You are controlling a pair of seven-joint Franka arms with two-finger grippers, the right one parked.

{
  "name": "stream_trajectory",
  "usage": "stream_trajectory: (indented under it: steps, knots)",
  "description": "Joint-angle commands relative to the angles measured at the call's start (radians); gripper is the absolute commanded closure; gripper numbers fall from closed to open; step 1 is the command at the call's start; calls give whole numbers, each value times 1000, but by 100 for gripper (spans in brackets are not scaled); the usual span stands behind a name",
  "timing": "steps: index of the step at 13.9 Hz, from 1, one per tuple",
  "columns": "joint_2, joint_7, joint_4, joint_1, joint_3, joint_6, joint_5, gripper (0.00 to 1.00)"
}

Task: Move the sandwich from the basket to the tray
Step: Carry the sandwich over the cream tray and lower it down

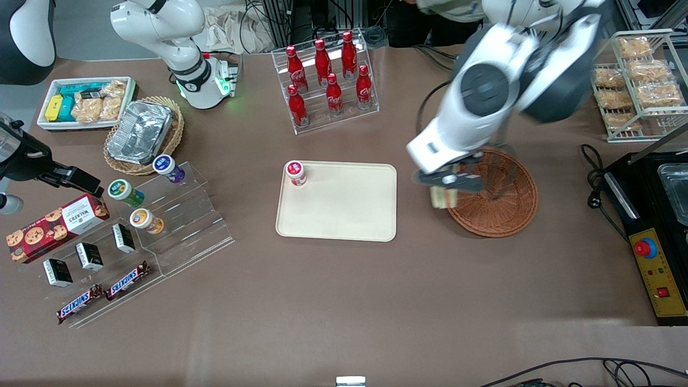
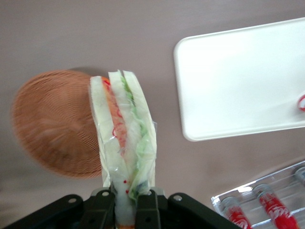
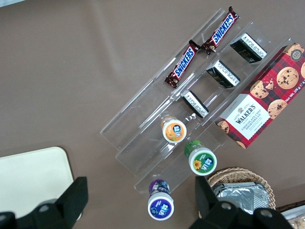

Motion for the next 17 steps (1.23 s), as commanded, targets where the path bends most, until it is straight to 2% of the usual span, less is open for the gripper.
stream_trajectory:
  steps: [1,5,9,10,11,12,13,14,17]
  knots:
    - [89,-70,-12,-64,3,134,-17,100]
    - [118,-100,-183,-125,4,430,-8,100]
    - [214,-156,-189,-154,6,504,-3,100]
    - [231,-169,-189,-159,7,520,-3,94]
    - [239,-178,-189,-159,9,524,-2,87]
    - [239,-179,-189,-159,9,524,-3,71]
    - [239,-180,-189,-157,10,524,-3,23]
    - [236,-183,-189,-157,12,524,-3,1]
    - [218,-222,-185,-150,14,518,1,1]
